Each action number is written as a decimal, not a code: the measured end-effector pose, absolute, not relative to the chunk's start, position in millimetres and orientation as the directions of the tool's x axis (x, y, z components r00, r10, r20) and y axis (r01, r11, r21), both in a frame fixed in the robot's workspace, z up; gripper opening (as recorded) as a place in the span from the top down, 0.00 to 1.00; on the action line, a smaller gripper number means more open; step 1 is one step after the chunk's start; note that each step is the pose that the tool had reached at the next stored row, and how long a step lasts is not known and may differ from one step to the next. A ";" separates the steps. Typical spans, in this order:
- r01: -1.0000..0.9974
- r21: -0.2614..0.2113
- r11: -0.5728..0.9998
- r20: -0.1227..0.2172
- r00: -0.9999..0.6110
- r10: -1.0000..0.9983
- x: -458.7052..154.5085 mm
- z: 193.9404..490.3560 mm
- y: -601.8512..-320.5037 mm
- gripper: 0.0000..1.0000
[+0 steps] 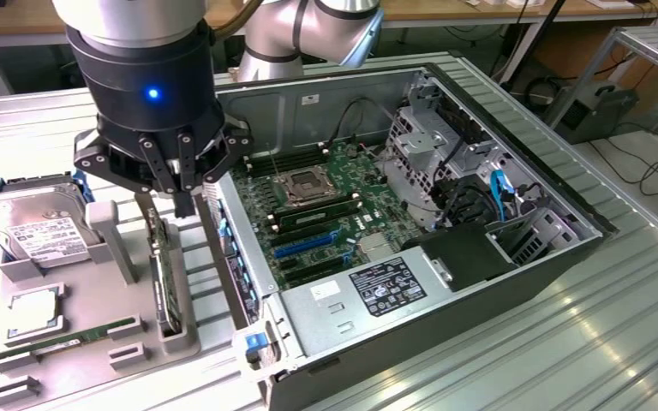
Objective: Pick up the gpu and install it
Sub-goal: 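Reach for the gpu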
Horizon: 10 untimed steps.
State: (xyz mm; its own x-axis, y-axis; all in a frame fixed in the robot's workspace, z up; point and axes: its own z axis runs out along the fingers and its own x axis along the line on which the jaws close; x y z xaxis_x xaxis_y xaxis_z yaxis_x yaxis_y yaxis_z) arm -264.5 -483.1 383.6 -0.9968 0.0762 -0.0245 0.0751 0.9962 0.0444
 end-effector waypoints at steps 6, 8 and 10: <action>0.075 0.044 0.996 -0.024 -0.997 0.076 -264.5 383.4 -484.4 0.89; 0.075 0.044 0.996 -0.024 -0.997 0.076 -264.5 383.3 -484.8 0.89; 0.075 0.044 0.996 -0.024 -0.997 0.076 -264.5 383.3 -485.3 0.89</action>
State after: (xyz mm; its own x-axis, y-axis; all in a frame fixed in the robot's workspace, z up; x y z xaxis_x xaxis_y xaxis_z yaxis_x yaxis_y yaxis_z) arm -264.5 -485.3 383.3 -0.9968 0.0762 -0.0245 0.0751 0.9962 0.0443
